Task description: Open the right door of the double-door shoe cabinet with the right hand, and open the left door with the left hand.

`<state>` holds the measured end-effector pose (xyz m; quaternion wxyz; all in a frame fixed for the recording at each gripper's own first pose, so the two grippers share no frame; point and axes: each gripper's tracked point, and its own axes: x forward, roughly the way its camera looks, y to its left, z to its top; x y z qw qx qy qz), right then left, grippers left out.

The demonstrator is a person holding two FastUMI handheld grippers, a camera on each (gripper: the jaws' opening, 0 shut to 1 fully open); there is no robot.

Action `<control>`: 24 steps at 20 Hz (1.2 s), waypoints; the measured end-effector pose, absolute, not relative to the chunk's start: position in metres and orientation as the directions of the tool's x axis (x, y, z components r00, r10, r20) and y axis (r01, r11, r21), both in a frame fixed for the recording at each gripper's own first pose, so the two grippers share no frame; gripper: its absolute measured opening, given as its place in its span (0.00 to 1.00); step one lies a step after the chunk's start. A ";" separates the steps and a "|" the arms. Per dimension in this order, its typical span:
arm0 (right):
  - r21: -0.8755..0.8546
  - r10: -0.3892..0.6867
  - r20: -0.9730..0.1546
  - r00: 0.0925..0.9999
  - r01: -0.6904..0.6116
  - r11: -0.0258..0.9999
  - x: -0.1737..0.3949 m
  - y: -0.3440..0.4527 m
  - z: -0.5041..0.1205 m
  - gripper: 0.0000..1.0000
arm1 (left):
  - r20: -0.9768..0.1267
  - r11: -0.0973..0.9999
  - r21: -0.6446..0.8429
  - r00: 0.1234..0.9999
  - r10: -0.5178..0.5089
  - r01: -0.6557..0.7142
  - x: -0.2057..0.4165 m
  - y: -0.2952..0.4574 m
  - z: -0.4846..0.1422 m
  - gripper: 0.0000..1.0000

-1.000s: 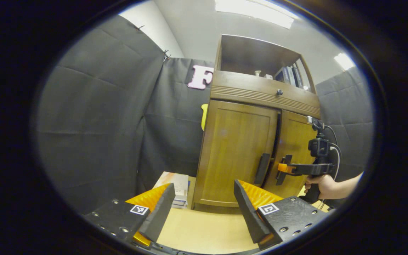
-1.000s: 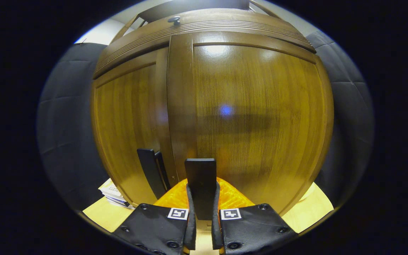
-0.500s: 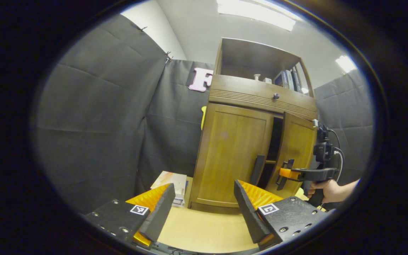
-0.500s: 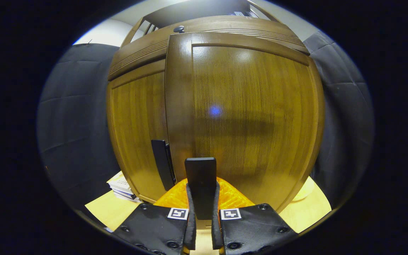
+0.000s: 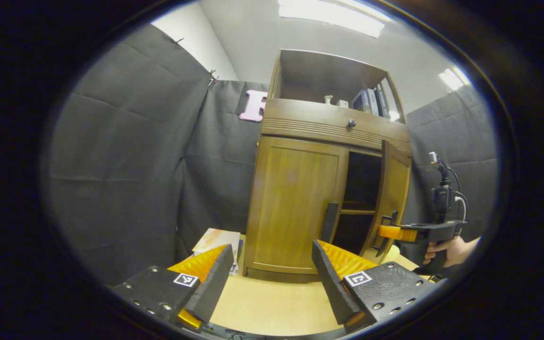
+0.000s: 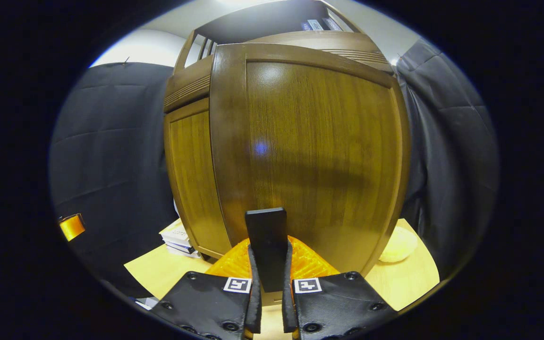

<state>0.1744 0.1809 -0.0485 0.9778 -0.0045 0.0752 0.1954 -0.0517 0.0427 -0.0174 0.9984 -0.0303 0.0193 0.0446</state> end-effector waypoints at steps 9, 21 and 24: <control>0.024 0.418 -0.135 0.898 -0.419 0.908 0.171 0.183 -0.041 0.18 | -0.054 0.995 -0.053 0.995 0.083 -0.085 -0.049 0.041 -0.007 0.95; 0.054 0.482 -0.123 0.867 -0.479 0.876 0.169 0.182 -0.031 0.19 | -0.081 0.991 -0.004 0.988 0.133 -0.134 -0.055 0.039 -0.001 0.96; 0.023 0.497 -0.118 0.859 -0.498 0.867 0.170 0.179 -0.027 0.18 | -0.085 0.989 -0.012 0.986 0.146 -0.148 -0.056 0.036 -0.002 0.96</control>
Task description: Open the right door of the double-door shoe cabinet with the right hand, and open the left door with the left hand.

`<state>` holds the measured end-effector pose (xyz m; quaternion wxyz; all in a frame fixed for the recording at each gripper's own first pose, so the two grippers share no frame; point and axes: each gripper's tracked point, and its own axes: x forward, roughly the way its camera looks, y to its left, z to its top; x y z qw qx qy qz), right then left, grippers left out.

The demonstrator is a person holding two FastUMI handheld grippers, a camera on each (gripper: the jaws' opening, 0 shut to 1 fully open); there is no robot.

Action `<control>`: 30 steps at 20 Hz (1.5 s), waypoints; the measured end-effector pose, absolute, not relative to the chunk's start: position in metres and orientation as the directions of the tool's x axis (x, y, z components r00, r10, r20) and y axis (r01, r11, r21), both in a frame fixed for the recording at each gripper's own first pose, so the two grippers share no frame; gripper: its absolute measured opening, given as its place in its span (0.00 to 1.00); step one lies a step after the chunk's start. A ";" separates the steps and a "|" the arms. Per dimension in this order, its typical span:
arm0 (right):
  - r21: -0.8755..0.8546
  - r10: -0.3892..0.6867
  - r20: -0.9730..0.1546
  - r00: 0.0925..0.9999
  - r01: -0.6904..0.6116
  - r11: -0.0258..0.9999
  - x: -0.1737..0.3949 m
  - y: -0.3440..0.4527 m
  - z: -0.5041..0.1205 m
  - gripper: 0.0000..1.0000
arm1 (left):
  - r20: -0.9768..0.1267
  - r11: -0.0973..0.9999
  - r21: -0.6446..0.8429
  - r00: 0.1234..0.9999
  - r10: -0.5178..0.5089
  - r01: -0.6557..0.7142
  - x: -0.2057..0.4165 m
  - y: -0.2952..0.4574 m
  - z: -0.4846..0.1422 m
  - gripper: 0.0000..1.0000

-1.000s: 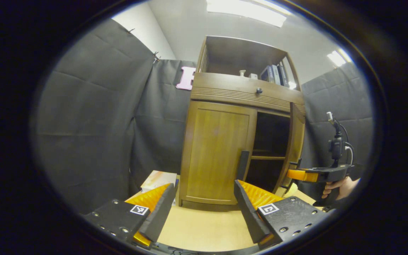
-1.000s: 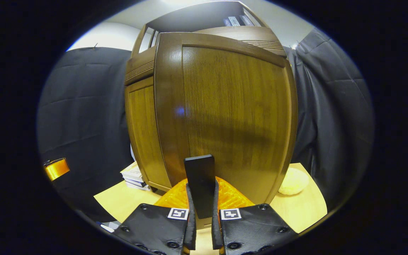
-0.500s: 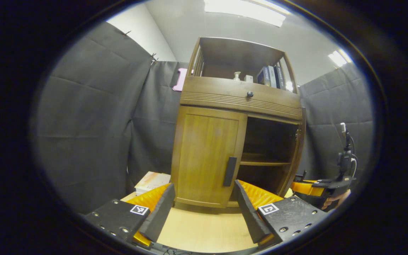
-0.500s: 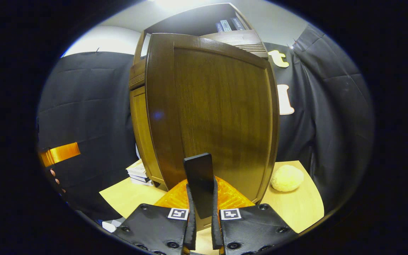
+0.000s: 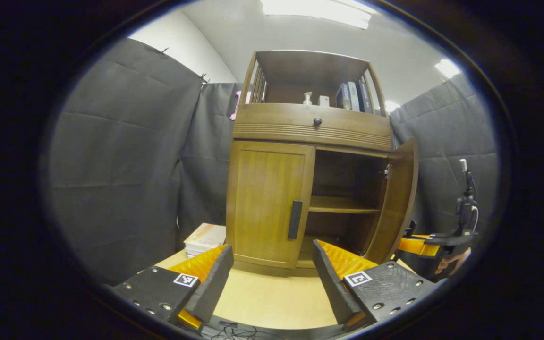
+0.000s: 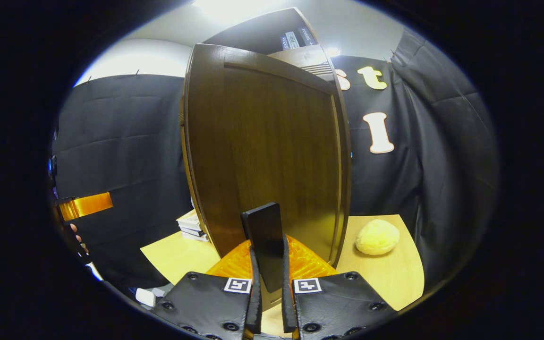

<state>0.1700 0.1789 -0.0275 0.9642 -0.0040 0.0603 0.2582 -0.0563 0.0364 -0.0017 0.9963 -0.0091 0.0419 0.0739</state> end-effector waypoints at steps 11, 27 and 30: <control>0.028 0.465 -0.102 0.879 -0.465 0.885 0.175 0.156 -0.028 0.18 | -0.117 0.984 0.013 0.977 0.177 -0.177 -0.068 0.037 -0.008 0.95; 0.118 0.203 -0.152 0.967 -0.186 0.975 0.157 0.122 -0.029 0.12 | -0.152 1.000 -0.017 0.988 0.021 -0.024 -0.060 0.028 -0.013 0.96; 0.074 0.087 -0.127 0.988 -0.078 0.994 0.148 0.109 -0.020 0.07 | -0.154 0.999 -0.044 0.988 -0.033 0.027 -0.059 0.027 -0.013 0.96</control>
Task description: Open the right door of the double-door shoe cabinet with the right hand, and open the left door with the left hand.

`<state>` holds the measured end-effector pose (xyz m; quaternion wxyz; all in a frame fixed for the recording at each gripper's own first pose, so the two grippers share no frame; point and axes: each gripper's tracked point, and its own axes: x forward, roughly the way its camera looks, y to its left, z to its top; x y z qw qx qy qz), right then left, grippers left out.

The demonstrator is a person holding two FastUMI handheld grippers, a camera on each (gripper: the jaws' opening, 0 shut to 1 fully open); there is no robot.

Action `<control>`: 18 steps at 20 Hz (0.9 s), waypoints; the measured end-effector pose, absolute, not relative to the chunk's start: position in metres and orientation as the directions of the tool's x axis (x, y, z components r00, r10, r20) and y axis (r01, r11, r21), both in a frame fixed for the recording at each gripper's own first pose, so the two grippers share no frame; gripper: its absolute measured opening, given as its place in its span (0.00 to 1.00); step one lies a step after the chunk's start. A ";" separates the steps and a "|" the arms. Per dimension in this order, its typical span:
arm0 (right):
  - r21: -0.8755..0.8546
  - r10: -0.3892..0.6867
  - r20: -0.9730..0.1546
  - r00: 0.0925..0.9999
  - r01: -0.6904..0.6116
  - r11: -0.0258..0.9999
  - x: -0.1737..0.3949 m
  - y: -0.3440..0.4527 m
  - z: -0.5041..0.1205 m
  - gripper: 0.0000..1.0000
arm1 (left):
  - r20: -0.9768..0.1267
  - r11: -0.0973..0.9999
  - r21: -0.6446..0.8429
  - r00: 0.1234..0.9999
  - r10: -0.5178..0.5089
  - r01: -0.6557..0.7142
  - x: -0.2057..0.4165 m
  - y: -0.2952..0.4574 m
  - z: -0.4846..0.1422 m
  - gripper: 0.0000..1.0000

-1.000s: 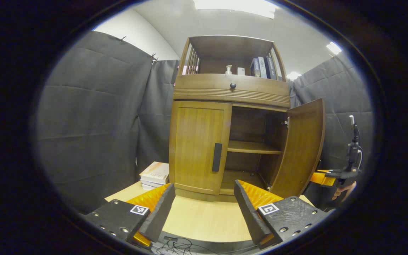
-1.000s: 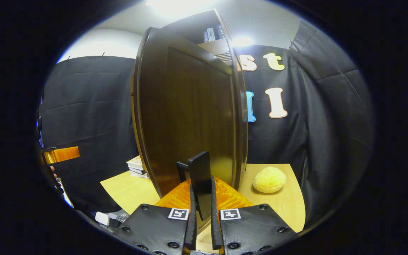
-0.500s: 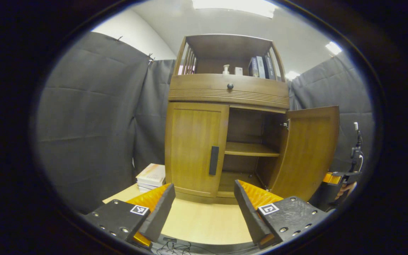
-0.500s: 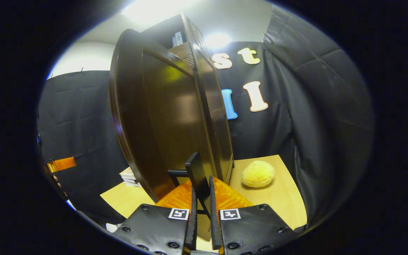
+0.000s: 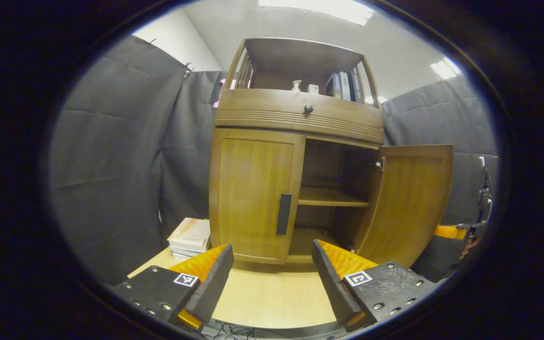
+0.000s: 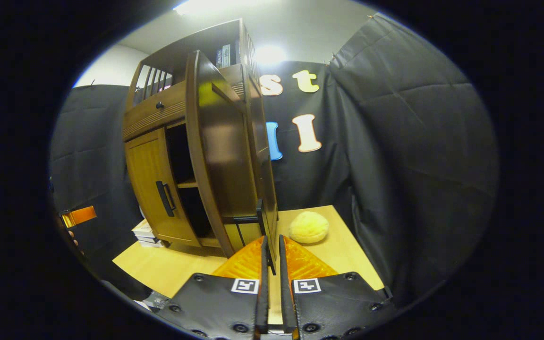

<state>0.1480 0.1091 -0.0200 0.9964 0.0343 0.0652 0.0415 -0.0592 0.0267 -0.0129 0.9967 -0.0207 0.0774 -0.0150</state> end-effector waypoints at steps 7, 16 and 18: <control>0.066 -0.133 -0.036 0.990 0.135 0.989 0.109 0.124 0.010 0.04 | -0.146 0.993 -0.038 0.982 -0.117 0.112 -0.058 0.037 -0.012 0.95; 0.001 -0.077 0.084 0.993 0.078 0.997 0.115 0.210 0.052 0.07 | -0.123 0.989 -0.093 0.984 -0.127 0.116 -0.061 0.052 -0.010 0.95; -0.019 -0.063 0.098 0.993 0.065 0.998 0.119 0.222 0.061 0.12 | -0.118 0.985 -0.132 0.985 -0.124 0.108 -0.062 0.053 -0.009 0.95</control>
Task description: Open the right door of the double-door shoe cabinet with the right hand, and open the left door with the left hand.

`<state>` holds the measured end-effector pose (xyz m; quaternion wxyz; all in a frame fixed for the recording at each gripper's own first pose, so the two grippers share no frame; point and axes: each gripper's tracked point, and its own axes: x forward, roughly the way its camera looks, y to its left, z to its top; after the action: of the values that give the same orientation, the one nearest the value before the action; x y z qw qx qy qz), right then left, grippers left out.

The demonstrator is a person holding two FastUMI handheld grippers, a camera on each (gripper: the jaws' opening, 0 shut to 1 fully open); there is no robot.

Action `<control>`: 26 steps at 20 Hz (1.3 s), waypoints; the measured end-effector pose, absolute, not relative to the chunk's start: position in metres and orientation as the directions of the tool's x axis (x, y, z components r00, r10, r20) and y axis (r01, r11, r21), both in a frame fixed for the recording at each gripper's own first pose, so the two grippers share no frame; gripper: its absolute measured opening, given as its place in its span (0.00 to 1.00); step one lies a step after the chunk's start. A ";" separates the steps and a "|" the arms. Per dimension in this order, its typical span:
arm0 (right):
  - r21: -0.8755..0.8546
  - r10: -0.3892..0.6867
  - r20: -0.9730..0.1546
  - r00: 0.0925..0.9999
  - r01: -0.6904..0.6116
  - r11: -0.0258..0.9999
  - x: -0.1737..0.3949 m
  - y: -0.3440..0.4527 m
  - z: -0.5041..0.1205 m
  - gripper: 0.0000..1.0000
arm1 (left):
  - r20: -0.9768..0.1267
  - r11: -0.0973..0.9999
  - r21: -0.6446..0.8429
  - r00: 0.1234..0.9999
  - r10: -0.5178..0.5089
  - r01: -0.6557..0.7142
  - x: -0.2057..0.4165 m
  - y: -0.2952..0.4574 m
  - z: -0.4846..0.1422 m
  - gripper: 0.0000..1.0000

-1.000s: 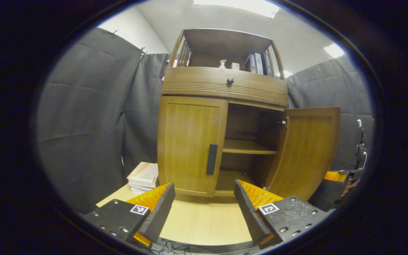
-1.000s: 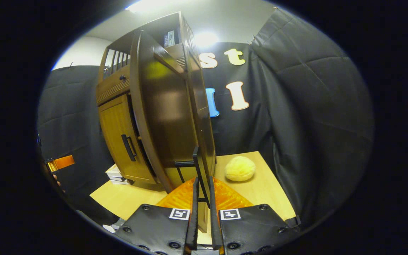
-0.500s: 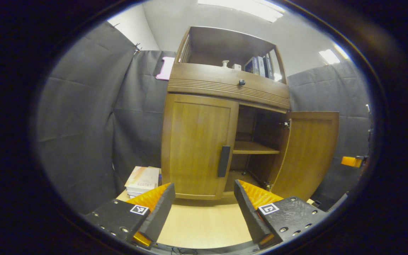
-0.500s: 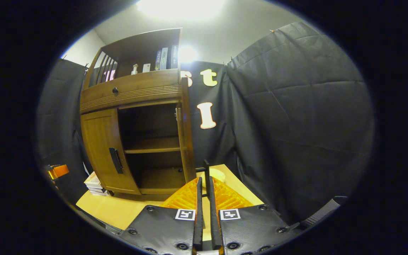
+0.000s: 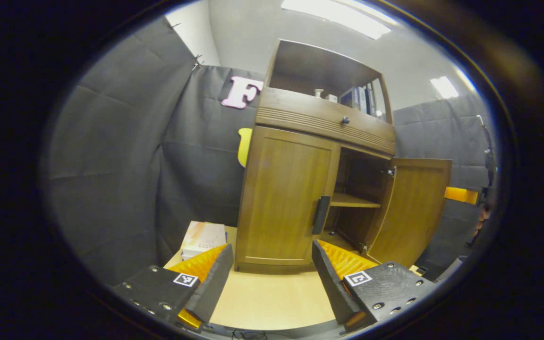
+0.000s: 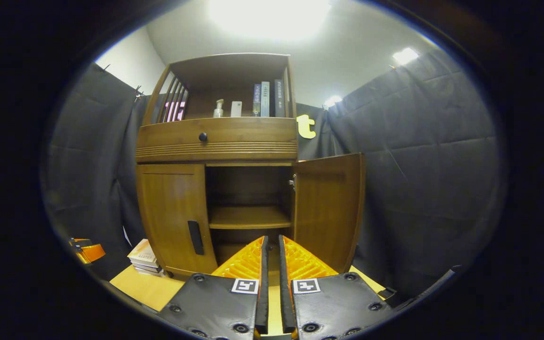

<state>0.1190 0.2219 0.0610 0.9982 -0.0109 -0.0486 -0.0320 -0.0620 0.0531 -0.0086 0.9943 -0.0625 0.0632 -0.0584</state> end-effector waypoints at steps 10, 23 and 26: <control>0.023 -0.029 0.077 0.997 0.027 0.999 0.157 0.243 0.052 0.96 | -0.160 0.989 -0.124 0.982 -0.099 0.079 -0.060 0.061 -0.018 0.95; -0.029 -0.015 0.027 1.000 0.015 0.999 0.227 0.221 0.007 0.96 | -0.164 0.981 -0.085 0.968 -0.189 0.177 -0.025 0.022 -0.020 0.96; -0.019 0.032 0.009 0.999 -0.032 0.999 0.236 0.227 -0.006 0.97 | -0.175 0.981 -0.059 0.966 -0.192 0.185 -0.017 0.017 -0.022 0.95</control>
<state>0.2358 0.2268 -0.0059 0.9998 -0.0097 -0.0044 0.0159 -0.0170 0.0171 -0.0221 0.9912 -0.0211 0.0901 -0.0951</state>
